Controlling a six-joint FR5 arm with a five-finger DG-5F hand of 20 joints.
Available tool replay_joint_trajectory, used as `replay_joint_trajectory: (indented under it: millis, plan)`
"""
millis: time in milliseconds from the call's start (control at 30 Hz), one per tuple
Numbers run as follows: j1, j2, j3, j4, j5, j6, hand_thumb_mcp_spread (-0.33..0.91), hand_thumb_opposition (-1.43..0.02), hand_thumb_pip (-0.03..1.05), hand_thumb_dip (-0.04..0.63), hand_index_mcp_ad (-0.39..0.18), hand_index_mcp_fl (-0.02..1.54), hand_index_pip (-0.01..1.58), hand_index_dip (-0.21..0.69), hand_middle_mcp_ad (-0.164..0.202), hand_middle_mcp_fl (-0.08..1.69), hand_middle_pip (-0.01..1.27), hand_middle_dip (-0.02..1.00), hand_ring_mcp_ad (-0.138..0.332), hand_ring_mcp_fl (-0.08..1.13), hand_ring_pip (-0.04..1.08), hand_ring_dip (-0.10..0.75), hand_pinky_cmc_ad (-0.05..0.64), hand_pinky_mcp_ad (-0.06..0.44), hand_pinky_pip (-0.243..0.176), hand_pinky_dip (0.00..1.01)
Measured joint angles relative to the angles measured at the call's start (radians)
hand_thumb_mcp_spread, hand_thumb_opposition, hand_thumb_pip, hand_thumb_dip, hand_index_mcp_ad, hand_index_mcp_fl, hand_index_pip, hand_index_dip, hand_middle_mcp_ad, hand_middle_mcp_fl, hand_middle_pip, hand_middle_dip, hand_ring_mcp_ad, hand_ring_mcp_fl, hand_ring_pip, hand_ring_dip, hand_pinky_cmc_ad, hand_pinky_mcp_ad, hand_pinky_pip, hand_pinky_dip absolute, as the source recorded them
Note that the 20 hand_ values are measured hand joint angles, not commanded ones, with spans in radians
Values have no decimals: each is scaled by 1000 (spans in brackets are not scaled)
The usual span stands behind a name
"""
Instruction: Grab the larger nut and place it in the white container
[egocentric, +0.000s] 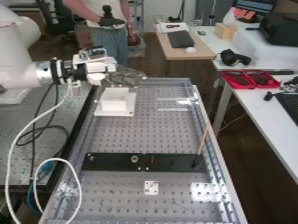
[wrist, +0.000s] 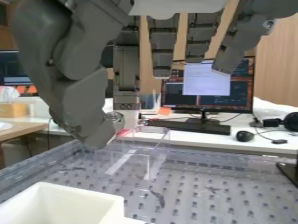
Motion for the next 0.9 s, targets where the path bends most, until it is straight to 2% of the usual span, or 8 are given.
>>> replay_joint_trajectory:
  millis: [267, 400, 900]
  plan:
    - [25, -43, 7, 65, -81, 7, 340, -923, 714, 300, -68, 281, 1518, 17, 75, 136, 136, 192, 147, 0, 108, 86, 312, 215, -93, 405]
    - [33, -54, 5, 72, -98, 8, 340, -923, 717, 300, -68, 284, 1518, 9, 75, 136, 134, 188, 148, 0, 105, 86, 316, 215, -93, 405]
    - [64, -101, -29, 112, -71, 24, 340, -923, 719, 300, -70, 284, 1518, -3, 77, 138, 133, 168, 148, 3, 113, 86, 316, 215, -89, 450]
